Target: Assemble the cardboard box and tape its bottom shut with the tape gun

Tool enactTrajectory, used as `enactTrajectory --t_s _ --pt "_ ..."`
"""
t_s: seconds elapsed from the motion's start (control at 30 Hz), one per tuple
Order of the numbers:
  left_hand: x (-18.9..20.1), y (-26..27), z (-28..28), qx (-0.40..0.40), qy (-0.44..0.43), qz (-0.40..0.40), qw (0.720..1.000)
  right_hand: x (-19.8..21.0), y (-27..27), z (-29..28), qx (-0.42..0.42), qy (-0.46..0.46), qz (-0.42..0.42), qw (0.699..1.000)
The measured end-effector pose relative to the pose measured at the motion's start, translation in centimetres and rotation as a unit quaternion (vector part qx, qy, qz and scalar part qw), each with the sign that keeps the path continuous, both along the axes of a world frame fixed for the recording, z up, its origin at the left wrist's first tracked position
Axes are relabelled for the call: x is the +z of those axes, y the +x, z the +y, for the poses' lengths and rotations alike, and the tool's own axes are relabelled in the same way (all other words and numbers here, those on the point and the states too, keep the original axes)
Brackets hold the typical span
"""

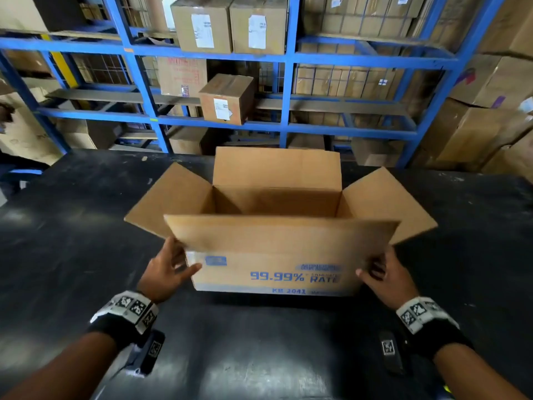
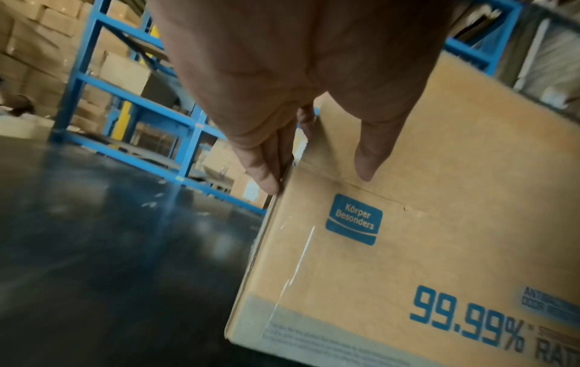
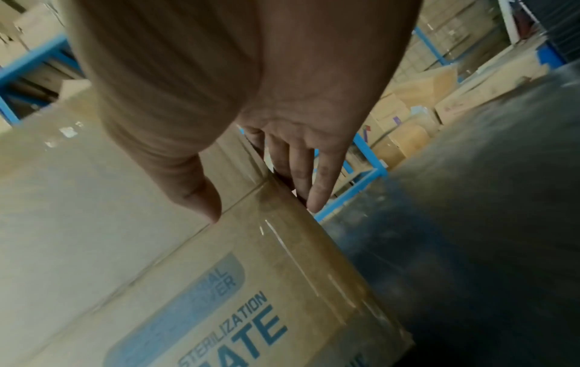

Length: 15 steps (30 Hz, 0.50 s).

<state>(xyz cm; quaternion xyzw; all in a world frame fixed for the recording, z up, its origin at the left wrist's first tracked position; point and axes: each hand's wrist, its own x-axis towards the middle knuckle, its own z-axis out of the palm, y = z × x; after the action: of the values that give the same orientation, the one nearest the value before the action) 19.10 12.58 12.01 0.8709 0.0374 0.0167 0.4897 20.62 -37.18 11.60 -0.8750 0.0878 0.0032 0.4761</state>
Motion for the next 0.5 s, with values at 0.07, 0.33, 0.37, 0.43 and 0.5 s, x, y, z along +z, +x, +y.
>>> enactTrajectory --t_s 0.07,0.33,0.37,0.43,0.5 --pt "-3.4 -2.2 0.5 0.007 0.017 0.033 0.999 -3.3 -2.5 0.1 -0.003 -0.026 0.036 0.999" --pt "-7.1 -9.6 0.9 -0.012 0.061 0.031 0.998 -7.4 -9.4 -0.6 0.018 0.026 0.061 0.998" --pt "-7.3 -10.1 1.1 -0.016 0.079 0.035 0.996 -7.5 -9.9 -0.8 0.020 0.043 0.067 0.997" --pt "-7.6 -10.5 1.4 -0.021 0.091 0.042 0.995 -8.4 -10.3 -1.2 0.015 0.044 0.066 0.997" --pt "-7.3 -10.6 1.3 -0.025 0.066 0.041 0.997 -7.5 -10.6 -0.5 0.003 0.039 0.062 0.997"
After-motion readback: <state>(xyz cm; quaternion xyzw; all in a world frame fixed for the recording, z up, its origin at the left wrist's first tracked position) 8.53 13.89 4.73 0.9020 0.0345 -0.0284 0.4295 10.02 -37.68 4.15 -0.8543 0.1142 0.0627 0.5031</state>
